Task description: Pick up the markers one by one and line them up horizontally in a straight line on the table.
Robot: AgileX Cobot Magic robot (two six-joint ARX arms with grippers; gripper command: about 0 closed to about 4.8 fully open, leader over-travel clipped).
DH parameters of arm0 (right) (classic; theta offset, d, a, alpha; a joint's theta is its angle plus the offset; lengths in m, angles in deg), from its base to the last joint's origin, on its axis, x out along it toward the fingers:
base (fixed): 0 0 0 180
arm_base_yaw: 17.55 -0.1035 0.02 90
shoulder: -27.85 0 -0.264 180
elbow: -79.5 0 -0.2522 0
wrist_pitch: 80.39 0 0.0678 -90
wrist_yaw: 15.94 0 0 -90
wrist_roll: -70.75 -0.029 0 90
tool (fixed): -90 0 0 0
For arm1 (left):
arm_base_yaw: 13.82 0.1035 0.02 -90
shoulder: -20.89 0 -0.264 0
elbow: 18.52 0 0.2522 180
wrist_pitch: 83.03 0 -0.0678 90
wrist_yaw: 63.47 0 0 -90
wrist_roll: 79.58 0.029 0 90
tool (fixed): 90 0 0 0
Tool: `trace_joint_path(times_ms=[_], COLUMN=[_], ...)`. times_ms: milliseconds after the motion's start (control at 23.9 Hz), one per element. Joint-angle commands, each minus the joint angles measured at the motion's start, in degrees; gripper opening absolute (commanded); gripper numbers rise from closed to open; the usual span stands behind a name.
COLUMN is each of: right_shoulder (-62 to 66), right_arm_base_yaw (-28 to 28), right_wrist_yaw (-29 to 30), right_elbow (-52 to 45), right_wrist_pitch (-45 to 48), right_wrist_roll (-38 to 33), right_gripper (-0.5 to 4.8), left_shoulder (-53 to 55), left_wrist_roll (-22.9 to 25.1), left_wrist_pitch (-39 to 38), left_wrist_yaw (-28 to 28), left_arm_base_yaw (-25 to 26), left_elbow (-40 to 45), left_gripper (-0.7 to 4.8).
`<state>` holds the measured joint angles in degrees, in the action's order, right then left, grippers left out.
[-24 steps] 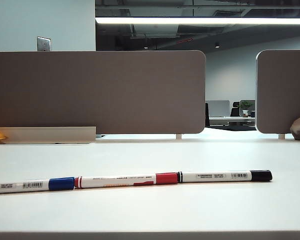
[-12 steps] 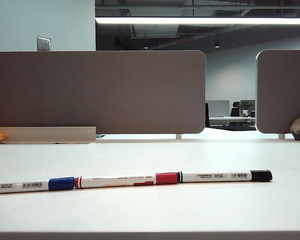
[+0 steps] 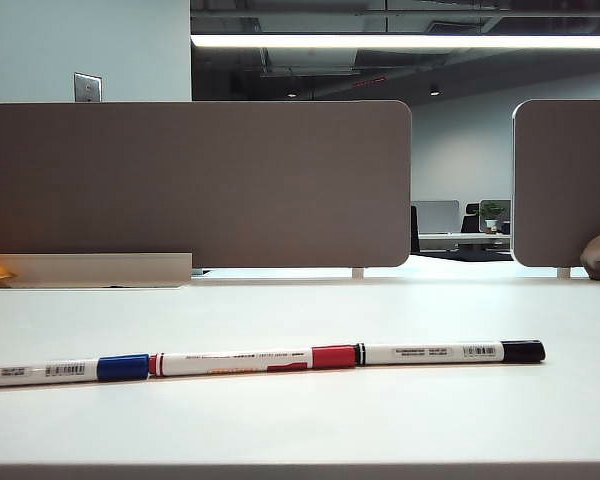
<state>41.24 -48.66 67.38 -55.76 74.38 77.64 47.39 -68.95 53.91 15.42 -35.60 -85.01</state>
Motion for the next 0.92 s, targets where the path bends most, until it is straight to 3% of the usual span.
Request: trace_joint_path(times_ms=[42,209,459,919], right_shoulder=[-0.04,-0.07,-0.09,-0.09], right_arm_base_yaw=[0.0,0.0,0.0,-0.02], right_wrist_yaw=[-0.28,-0.31,-0.28,-0.22], right_elbow=[-0.85,-1.05,-1.07,-1.09], right_wrist_pitch=[0.94,1.01,0.59,0.02], right_wrist_roll=[-0.28,-0.31,-0.28,-0.28], right_gripper=[0.0,0.0,0.0,0.0], left_shoulder=[-0.02,-0.17,-0.94,-1.36], left_wrist_roll=[-0.15,-0.15,-0.15,-0.15], left_wrist_pitch=[11.23,21.27,23.82,24.26], left_wrist_yaw=[-0.44,-0.46,-0.22,-0.26], left_arm_base_yaw=[0.09,0.46,2.03,2.6], left_elbow=[2.21,9.94,20.52,20.94], left_gripper=[0.04,0.04,0.04,0.04])
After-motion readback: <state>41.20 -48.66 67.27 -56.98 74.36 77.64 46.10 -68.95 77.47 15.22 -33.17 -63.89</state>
